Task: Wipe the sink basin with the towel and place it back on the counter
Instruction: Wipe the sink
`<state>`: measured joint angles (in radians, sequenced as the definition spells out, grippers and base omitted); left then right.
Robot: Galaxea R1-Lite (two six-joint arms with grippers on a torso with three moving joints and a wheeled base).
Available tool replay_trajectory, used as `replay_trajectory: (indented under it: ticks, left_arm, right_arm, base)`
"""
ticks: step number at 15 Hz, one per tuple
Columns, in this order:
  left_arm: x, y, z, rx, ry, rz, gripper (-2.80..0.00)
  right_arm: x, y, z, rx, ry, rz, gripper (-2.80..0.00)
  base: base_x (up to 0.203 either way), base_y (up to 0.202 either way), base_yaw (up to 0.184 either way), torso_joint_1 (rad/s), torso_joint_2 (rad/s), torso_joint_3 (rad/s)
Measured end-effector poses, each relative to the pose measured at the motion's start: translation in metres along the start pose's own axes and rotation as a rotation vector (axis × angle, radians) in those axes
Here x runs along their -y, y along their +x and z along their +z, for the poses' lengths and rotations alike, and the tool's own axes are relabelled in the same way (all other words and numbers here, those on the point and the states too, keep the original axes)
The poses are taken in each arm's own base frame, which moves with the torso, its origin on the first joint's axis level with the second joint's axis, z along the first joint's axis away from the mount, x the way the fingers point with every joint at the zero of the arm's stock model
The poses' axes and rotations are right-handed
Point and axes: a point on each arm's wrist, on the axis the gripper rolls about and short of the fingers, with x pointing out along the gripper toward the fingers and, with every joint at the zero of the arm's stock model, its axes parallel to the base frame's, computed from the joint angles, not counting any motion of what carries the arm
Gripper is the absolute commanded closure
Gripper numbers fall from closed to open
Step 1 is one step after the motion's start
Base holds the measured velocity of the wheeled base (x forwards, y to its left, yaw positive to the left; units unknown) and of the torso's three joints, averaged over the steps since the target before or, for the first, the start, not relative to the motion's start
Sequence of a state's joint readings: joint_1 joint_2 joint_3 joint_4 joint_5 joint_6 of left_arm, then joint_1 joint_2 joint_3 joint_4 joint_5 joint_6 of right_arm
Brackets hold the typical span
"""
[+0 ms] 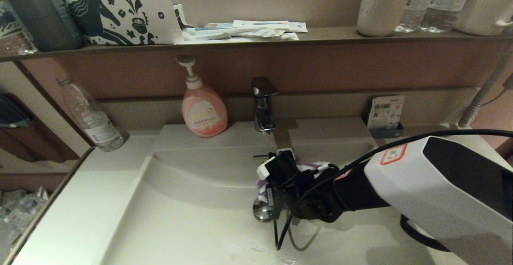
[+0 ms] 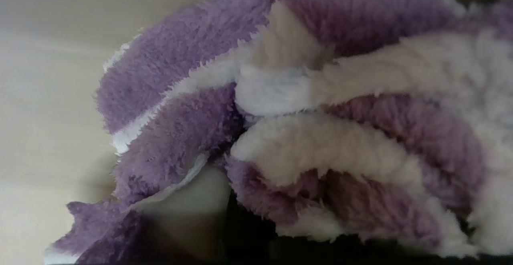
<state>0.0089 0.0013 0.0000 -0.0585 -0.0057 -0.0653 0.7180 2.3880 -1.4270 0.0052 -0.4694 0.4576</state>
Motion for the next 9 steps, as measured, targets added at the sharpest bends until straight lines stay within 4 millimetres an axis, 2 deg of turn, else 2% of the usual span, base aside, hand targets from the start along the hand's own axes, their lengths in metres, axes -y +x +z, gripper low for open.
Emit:
replay_trajectory:
  ticks: [2,4,6,9]
  left_arm:
    - [0.000,0.000,0.000,0.000,0.000,0.000,0.00]
    - [0.000,0.000,0.000,0.000,0.000,0.000,0.00]
    - [0.000,0.000,0.000,0.000,0.000,0.000,0.00]
    - [0.000,0.000,0.000,0.000,0.000,-0.001,0.00]
  right_arm:
    - [0.025,-0.009,-0.006,-0.062,-0.040,-0.046,0.00]
    - [0.037,-0.021,-0.009,-0.116,-0.074,-0.042,0.00]
    - [0.037,-0.037,-0.018,-0.210,-0.140,-0.022,0.00]
    - [0.023,-0.065,-0.049,-0.416,-0.339,-0.014,0.00]
  base:
    - [0.000,0.000,0.000,0.000,0.00,0.000]
    - [0.000,0.000,0.000,0.000,0.00,0.000]
    - [0.000,0.000,0.000,0.000,0.00,0.000]
    - [0.000,0.000,0.000,0.000,0.00,0.000]
